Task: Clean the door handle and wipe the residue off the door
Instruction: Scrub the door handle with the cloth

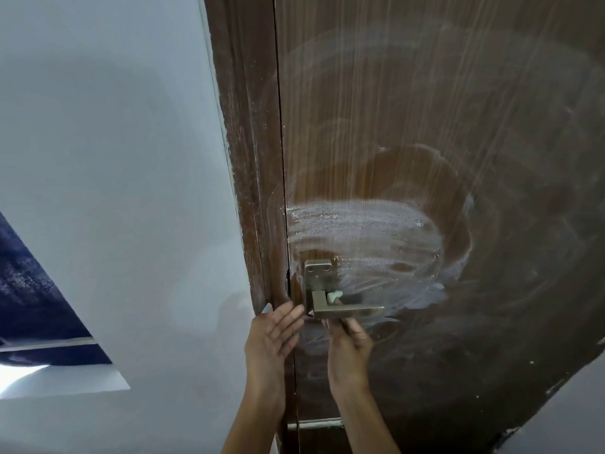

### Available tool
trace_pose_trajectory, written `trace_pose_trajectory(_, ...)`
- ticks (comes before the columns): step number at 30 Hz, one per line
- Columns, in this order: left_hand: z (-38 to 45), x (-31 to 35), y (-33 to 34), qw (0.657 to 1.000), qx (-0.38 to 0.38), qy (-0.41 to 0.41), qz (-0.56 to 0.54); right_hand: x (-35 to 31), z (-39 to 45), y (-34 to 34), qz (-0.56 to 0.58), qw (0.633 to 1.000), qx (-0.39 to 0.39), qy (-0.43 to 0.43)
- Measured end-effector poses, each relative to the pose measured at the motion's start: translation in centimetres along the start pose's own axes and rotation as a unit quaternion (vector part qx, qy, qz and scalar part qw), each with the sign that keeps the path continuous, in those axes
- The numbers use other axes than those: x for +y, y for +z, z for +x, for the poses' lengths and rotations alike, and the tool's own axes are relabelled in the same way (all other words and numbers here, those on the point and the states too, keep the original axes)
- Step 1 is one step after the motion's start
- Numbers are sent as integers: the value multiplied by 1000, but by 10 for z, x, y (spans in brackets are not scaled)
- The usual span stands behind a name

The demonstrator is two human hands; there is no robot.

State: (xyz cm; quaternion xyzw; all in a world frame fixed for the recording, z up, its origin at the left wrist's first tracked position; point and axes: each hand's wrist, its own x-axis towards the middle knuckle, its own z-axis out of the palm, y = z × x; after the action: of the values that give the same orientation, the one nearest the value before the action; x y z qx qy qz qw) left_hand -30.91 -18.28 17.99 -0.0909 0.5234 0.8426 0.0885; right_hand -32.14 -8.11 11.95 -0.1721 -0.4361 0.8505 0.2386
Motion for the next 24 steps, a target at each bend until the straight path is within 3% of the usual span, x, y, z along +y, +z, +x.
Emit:
trace_pose_trajectory(7,3,2,4,997,3,49,60,17,6,9,-28,996,36,-74)
trace_pose_trajectory(13,8,-7,11,993,9,96,67,24,-5,13,-197,963,80,-165)
trace_pose_trajectory(15,8,-7,13,989,37,130,52,30,-21,17,-245,957,31,-151)
trace_pose_trajectory(17,5,-2,15,980,70,179,40,25,-41,23,-320,926,-56,-194)
trace_pose_trajectory(19,4,6,15,968,96,231,13,3,-51,27,-351,878,-111,-307)
trace_pose_trajectory(22,2,21,13,955,108,275,-29,-37,-38,27,-380,791,-75,-473)
trace_pose_trajectory(24,2,25,11,954,108,276,-35,-56,-23,31,-430,770,-43,-470)
